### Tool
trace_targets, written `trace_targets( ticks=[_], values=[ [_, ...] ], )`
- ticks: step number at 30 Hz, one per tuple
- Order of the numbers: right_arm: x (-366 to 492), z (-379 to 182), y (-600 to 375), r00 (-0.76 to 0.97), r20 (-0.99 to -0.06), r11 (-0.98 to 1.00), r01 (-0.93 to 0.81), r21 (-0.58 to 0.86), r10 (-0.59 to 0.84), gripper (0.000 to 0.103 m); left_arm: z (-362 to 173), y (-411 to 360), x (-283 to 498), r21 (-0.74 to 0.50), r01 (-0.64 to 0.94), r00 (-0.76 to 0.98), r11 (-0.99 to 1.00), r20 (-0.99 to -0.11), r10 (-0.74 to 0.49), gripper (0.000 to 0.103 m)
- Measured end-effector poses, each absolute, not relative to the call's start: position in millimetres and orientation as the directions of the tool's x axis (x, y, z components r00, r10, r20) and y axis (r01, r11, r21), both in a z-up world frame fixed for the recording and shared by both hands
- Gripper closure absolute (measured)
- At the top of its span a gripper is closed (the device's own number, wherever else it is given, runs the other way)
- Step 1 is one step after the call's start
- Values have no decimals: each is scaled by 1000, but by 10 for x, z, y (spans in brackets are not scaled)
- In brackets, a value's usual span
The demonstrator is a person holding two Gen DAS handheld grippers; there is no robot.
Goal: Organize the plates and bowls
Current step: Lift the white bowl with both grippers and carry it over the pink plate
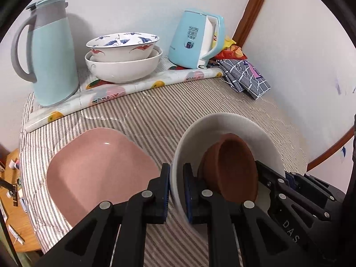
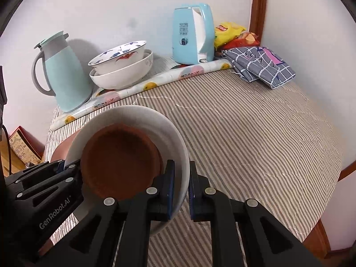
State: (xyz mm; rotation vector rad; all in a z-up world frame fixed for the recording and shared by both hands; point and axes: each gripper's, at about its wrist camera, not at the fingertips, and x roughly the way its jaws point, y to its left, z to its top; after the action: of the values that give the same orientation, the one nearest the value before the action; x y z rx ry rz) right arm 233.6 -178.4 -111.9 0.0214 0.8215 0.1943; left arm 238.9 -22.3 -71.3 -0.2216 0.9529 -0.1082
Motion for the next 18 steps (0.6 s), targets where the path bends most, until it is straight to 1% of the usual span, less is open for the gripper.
trace_targets(
  ticks=[18],
  values=[
    [2348, -1047, -1444, 666, -714, 972, -217, 92, 216, 92, -669, 138, 2341, -230, -55, 593, 972, -790, -154, 91]
  ],
)
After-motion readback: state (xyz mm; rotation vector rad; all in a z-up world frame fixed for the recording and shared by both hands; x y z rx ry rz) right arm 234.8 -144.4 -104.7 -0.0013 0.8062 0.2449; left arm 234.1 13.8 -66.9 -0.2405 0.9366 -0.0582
